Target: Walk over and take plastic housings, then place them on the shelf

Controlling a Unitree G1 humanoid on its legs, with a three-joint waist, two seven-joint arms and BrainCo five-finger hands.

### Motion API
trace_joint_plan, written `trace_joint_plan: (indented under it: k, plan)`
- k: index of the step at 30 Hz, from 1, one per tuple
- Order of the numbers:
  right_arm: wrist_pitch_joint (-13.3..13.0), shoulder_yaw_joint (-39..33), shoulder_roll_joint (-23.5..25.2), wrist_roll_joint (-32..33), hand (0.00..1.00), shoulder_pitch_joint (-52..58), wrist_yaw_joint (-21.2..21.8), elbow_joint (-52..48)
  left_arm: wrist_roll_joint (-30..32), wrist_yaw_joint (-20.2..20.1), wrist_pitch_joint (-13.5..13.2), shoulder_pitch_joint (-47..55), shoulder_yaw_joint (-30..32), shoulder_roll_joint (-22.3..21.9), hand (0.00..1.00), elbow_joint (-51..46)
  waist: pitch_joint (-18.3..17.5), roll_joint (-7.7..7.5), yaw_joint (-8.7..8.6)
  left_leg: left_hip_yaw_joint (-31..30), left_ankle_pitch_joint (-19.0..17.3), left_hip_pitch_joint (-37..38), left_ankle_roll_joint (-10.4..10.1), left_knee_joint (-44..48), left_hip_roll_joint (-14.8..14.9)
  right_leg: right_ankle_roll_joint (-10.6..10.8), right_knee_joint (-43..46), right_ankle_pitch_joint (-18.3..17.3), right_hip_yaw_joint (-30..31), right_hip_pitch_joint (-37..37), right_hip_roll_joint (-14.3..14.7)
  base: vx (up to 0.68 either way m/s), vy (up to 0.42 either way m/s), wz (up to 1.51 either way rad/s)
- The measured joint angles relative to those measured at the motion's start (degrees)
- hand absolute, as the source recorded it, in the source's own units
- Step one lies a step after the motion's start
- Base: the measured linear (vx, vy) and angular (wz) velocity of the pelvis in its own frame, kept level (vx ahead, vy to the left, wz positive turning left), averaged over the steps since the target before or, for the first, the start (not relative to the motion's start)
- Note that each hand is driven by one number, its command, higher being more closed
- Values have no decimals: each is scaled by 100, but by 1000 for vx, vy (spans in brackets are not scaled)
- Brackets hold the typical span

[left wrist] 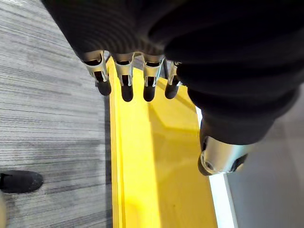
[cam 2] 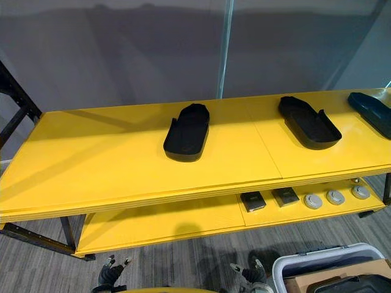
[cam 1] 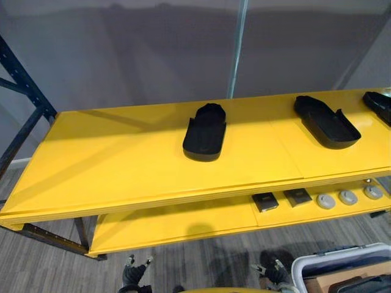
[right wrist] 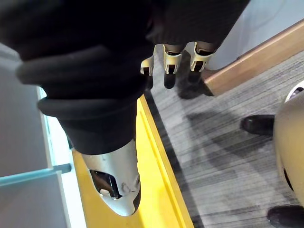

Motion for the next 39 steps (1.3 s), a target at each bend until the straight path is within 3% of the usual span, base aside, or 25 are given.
trace_joint_plan:
  k: [9,15,17,18,20,22,23,24,27,31,34,36,38,39]
  plan:
    - [-42,-28,-5,-23,0,-24,-107,-538,4,26,-55,-221,-190,-8,0,-321,201,-79,-25,752,-530,-226,77,773,60,16,415,45,894,-541,20,-13,21,-53]
    - [-46,35,-11,-65,0,-250,-153,-1184,18,27,-128,-347,-215,-72,0,-702,526,-98,-121,1843,-1448,-611,310,2281,316,212,455,322,1919,-988,188,-153,82,-110]
    - [-40,95,-17,-64,0,-282,-215,-1239,20,27,-123,-334,-162,-184,0,-819,562,-18,-41,2498,-1550,-639,432,2355,492,-16,735,157,1098,-1247,-77,-220,144,-145]
    - [-38,141,-16,-69,0,-318,-222,-1238,15,29,-110,-306,-130,-217,0,-831,547,-126,32,2907,-1571,-591,465,2344,534,-113,1366,13,542,-1473,-276,-149,110,-147]
    - [-38,154,-29,-104,0,-323,-221,-1223,14,27,-83,-288,-24,-202,0,-833,559,-70,18,3281,-1566,-486,459,2338,649,-198,2131,-402,-27,-1442,-406,-53,52,-122]
    - [-47,159,-94,-116,0,-375,-219,-1083,-1,28,-83,-288,72,-160,0,-818,549,-83,-14,3481,-1535,-511,423,2408,726,-118,2327,-748,-323,-1136,-435,39,-22,-81]
    - [-50,161,-170,-116,0,-454,-219,-867,-15,27,-83,-296,71,-88,0,-796,515,-150,18,3432,-1526,-603,412,2562,674,-51,2022,-925,-448,-902,-500,12,-137,-82]
    - [-46,184,-355,-128,0,-646,-222,-460,-22,34,-57,-358,72,-51,0,-603,485,-81,40,2889,-1485,-735,348,2584,615,-43,1556,-768,-303,-856,-294,6,-168,-86]
    - [-30,194,-645,-138,0,-888,-222,-36,-70,32,-30,-408,9,-150,0,-316,462,280,16,2396,-1317,-769,108,2367,666,-132,895,-326,39,-800,21,44,-141,-80]
    - [21,192,-687,-185,0,-762,-225,13,-70,31,-32,-483,-11,-155,0,-158,463,283,-5,2374,-1212,-486,3,2336,730,-186,677,-239,283,-580,196,38,-94,-42]
    - [20,218,-719,-231,0,-789,-229,23,-72,27,-36,-511,-118,-160,0,-141,471,290,9,1762,-1160,-624,60,2794,720,-206,286,7,682,-417,311,56,-47,-57]
    - [18,263,-708,-230,0,-858,-233,59,-83,25,-38,-500,-120,-176,0,-119,572,146,43,786,-1432,-945,39,3027,323,-174,40,166,998,-326,188,43,75,-75]
    - [14,228,-730,-229,0,-1120,-250,156,-122,26,-27,-441,-120,-177,0,-110,680,271,94,-195,-1488,-1138,37,2556,-269,-163,-179,288,1548,-275,133,-29,210,-112]
    - [9,227,-737,-228,0,-1145,-253,154,-124,26,-26,-430,-127,-178,0,-109,699,343,129,-300,-1441,-1153,5,2343,-309,-126,-194,318,1638,-276,149,-44,221,-119]
